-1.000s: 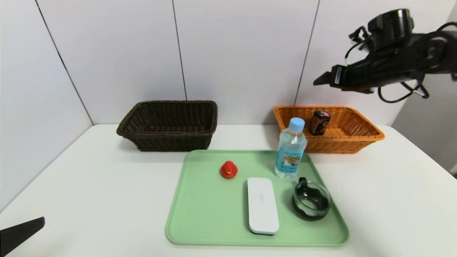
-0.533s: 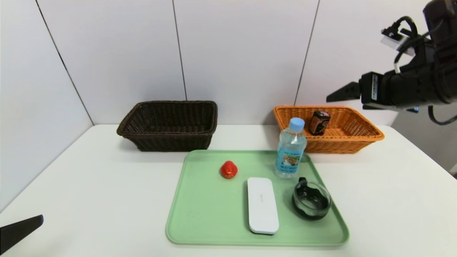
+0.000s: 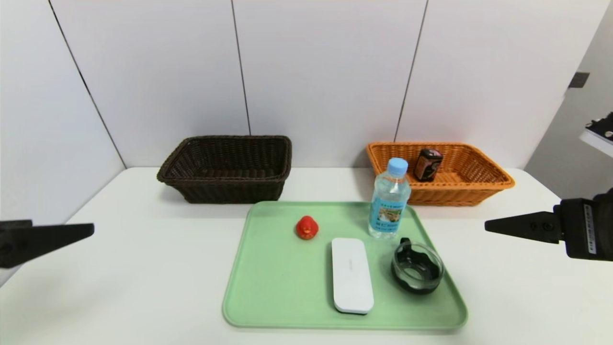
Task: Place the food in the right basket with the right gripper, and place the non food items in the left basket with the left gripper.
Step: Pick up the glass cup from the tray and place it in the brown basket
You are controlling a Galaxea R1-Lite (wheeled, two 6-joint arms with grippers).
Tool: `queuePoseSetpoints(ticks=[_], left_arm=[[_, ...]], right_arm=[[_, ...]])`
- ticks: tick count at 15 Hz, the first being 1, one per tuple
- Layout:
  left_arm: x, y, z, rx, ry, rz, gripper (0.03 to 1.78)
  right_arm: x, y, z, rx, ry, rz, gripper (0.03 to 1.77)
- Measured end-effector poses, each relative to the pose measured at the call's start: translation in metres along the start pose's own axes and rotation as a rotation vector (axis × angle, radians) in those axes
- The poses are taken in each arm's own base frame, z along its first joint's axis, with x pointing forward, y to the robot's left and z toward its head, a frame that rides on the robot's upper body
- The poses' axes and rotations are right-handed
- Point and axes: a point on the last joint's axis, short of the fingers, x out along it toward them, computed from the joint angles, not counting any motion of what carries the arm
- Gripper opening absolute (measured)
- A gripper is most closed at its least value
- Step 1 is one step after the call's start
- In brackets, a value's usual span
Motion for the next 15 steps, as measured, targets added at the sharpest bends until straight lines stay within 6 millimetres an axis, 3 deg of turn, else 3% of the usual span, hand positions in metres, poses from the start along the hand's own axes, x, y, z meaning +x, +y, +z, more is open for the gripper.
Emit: queuePoseSetpoints(ticks=[4, 7, 9, 12, 15], left_arm=[[0.028, -0.049, 0.066, -0.002, 0.011, -0.101, 1.69], [0.07, -0.101, 0.09, -0.029, 0.104, -0.111, 1.69], [0.105, -0.142, 0.087, -0.065, 0.184, -0.1, 1.69], [0.149, -0.209, 0.055, -0.046, 0.242, -0.089, 1.69], [0.178, -0.263, 0.024, -0.05, 0.198, -0.135, 1.69]], right_arm=[[-0.009, -0.013, -0.018, 0.033, -0.011, -0.046, 1.69], [-0.012, -0.019, -0.021, 0.057, -0.026, -0.072, 1.69], [-0.012, -0.02, -0.02, 0.064, -0.03, -0.078, 1.69], [-0.008, -0.022, -0.025, 0.067, -0.007, -0.082, 1.69], [-0.004, -0.025, -0.033, 0.069, 0.022, -0.093, 1.69]])
